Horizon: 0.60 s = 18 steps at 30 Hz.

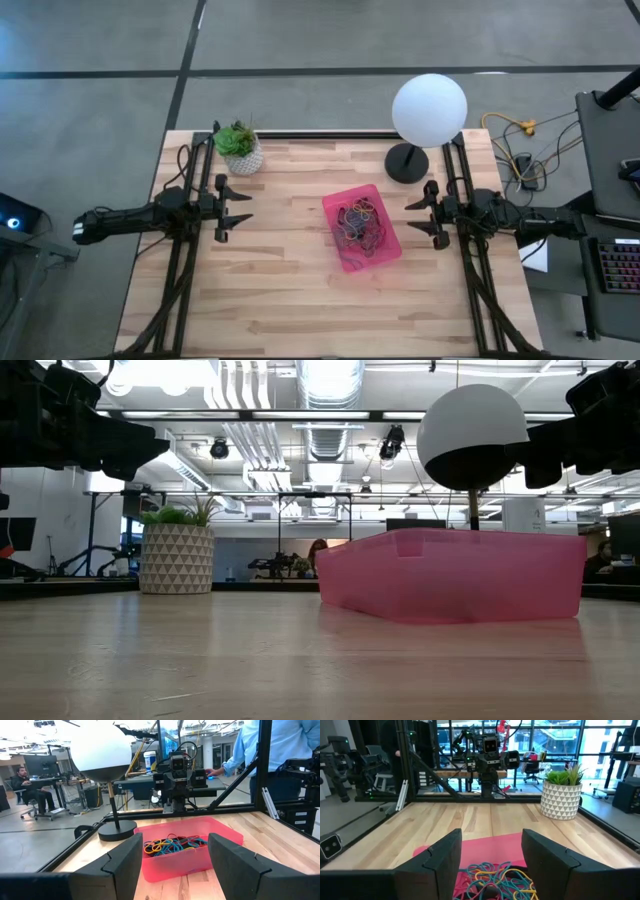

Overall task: Pick and place rubber bands into bin
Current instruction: Return to home position

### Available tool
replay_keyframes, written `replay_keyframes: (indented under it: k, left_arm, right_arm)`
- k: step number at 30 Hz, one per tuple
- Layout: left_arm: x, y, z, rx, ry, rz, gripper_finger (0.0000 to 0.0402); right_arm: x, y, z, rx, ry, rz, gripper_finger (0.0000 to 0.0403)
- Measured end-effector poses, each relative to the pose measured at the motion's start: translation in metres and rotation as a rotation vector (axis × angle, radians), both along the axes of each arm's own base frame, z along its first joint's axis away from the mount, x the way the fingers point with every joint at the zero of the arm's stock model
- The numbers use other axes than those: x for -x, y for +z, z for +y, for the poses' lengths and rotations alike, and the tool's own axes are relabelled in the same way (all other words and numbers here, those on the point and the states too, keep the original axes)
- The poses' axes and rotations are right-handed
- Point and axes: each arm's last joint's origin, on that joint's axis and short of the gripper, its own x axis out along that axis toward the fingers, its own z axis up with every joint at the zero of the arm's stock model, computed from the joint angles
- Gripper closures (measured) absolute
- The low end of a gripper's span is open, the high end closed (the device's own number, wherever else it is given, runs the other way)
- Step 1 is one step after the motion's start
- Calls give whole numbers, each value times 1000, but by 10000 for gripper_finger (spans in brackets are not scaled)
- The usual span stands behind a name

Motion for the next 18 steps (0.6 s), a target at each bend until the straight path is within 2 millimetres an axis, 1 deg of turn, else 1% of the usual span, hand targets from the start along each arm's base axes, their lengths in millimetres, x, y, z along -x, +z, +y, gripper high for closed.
replay_keyframes:
  k: [18]
  left_arm:
    - [0, 0, 0, 0, 0, 0, 192]
  right_arm:
    - [0, 0, 0, -2, 0, 0, 209]
